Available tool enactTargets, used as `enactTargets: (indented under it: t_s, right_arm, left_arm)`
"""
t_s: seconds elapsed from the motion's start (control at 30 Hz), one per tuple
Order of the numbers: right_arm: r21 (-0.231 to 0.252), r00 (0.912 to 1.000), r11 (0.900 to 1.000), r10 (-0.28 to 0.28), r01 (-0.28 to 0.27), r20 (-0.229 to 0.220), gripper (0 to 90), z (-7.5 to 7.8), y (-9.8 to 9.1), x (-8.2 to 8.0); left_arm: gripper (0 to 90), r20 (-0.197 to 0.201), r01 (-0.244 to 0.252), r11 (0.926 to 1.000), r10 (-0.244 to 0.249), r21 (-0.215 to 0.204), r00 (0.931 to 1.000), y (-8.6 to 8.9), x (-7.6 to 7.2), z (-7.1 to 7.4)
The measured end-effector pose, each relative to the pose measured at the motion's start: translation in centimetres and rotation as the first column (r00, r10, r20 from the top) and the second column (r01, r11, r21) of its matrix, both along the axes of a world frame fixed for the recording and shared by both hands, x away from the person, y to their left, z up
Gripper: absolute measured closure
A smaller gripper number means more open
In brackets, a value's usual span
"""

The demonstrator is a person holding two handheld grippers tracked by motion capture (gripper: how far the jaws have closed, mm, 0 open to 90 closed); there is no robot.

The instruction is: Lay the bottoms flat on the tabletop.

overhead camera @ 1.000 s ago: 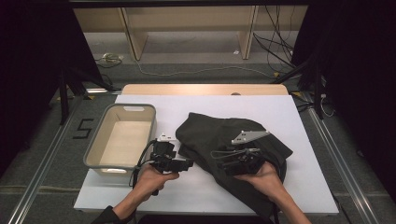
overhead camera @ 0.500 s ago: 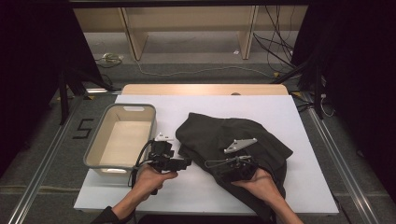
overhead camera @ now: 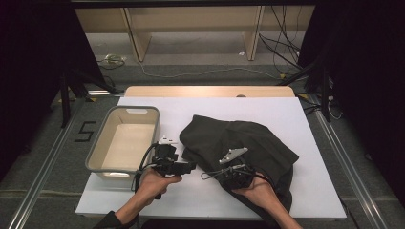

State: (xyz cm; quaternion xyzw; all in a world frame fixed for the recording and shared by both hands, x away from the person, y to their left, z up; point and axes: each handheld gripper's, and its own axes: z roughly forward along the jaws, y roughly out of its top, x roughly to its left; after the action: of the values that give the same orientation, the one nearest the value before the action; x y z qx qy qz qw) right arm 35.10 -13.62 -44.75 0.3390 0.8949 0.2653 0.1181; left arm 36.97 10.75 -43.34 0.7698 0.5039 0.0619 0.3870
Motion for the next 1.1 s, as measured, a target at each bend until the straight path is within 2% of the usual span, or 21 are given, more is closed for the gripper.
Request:
enactTargets:
  t_s: [0.1, 0.2, 0.33, 0.47, 0.67, 0.83, 0.9, 1.1]
  right_arm:
    - [0.031, 1.0, 0.9995, -0.004, 0.004, 0.002, 67.5, 0.7, -0.4, 0.0]
    - [0.05, 0.9999, 0.9987, -0.008, 0.007, 0.008, 72.7, 1.6, -0.8, 0.1]
    - [0.09, 0.9996, 0.9958, -0.019, 0.017, 0.02, 71.3, 2.9, -1.7, 0.4]
    - [0.084, 0.9985, 0.9962, -0.028, 0.024, 0.046, 80.9, 3.9, -2.5, 0.7]
    - [0.127, 0.9936, 0.9904, -0.067, 0.055, 0.09, 82.5, 6.2, -4.3, 2.1]
    - [0.178, 0.9845, 0.9768, -0.139, 0.119, 0.106, 82.6, 7.6, -6.7, 4.2]
    - [0.21, 0.9801, 0.9662, -0.173, 0.15, 0.097, 82.6, 7.8, -7.8, 5.1]
    - [0.258, 0.9609, 0.9372, -0.264, 0.235, 0.083, 82.7, 8.1, -11.2, 6.9]
  left_arm:
    - [19.0, -0.009, 0.004, 1.0, -0.004, 0.008, 1.0, 0.0, 0.0, -0.2]
    - [19.0, -0.008, 0.007, 0.9999, -0.007, 0.015, 0.9999, -0.1, 0.1, -0.3]
    - [19.0, -0.011, 0.007, 0.9999, -0.007, 0.016, 0.9999, -0.1, 0.1, -0.3]
    - [19.0, -0.015, 0.008, 0.9998, -0.007, 0.016, 0.9999, -0.2, 0.0, -0.4]
    - [19.0, -0.019, 0.008, 0.9998, -0.008, 0.02, 0.9998, -0.4, 0.0, -0.5]
    - [19.0, -0.026, 0.01, 0.9995, -0.01, 0.03, 0.9996, -0.5, 0.0, -0.8]
    - [19.0, -0.028, 0.008, 0.9995, -0.007, 0.031, 0.9996, -0.6, 0.1, -0.8]
    - [19.0, -0.034, 0.003, 0.9994, -0.002, 0.035, 0.9994, -0.5, 0.2, -1.0]
